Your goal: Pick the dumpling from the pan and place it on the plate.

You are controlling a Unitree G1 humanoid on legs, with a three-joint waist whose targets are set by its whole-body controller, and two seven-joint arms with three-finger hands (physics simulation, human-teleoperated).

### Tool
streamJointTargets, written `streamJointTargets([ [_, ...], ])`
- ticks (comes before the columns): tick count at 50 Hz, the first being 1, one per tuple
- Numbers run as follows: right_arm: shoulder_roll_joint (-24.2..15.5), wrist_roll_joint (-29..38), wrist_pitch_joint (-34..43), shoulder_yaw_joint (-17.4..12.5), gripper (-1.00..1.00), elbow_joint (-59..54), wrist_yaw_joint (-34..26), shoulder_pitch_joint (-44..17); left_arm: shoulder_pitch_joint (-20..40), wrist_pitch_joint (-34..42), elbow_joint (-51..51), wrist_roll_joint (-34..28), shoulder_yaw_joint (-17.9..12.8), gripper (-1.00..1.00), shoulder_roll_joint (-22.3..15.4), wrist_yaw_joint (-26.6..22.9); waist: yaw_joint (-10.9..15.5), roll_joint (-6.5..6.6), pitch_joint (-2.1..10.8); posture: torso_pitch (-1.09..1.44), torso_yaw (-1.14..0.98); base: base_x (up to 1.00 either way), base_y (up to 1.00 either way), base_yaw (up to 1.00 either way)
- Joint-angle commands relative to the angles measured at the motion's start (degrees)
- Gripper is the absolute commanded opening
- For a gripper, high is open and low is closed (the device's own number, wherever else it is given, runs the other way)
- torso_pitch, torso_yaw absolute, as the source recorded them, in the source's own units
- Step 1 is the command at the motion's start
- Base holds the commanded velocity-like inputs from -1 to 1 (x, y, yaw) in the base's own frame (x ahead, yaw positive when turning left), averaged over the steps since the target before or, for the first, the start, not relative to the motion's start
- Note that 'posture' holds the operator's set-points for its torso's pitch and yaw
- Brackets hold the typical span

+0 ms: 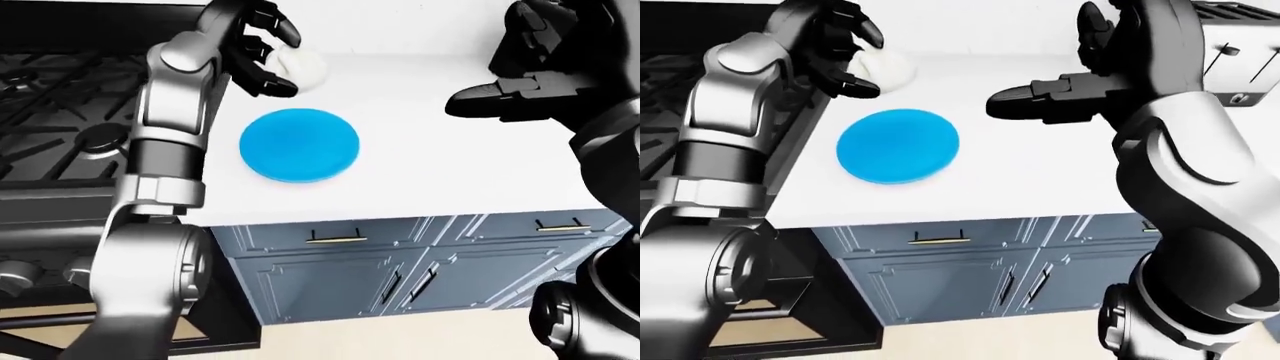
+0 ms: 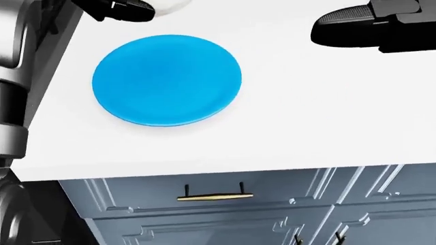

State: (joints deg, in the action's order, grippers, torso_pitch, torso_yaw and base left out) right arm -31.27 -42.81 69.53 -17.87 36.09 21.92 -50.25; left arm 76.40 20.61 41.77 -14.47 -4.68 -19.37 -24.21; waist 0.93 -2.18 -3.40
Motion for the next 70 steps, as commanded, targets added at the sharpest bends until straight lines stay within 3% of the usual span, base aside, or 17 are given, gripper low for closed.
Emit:
streamJointTargets([
  [1,-0.5,0.6,-1.8,-0.4,1.0,0.6,0.1,-1.3,2.7,-1.5,-2.5,0.4,-0.5,-0.58,-0.6,0.5,0.0,-0.03,1.73,0.0,0.0,0.0,0.0,0.0],
  [24,-0.6,0.6,-1.5,-0.7,1.0,0.9,-0.1,-1.3,0.1,-3.0,-2.1,-0.4,-0.1,-0.58,0.0,0.9,0.3,-0.31,2.09,0.0,0.0,0.0,0.0,0.0],
  [25,-0.6,0.5,-1.6,-0.8,1.0,0.8,-0.2,-1.2,-1.7,-3.5,-2.9,-1.2,1.0,-0.63,0.7,0.0,0.3,-0.31,2.07,0.0,0.0,0.0,0.0,0.0],
  [70,-1.7,-1.3,-1.2,-1.5,1.0,0.7,0.9,-2.0,-9.2,-1.4,-10.9,-2.0,0.9,-0.65,3.9,-0.8,0.5,-0.48,1.99,0.0,0.0,0.0,0.0,0.0],
])
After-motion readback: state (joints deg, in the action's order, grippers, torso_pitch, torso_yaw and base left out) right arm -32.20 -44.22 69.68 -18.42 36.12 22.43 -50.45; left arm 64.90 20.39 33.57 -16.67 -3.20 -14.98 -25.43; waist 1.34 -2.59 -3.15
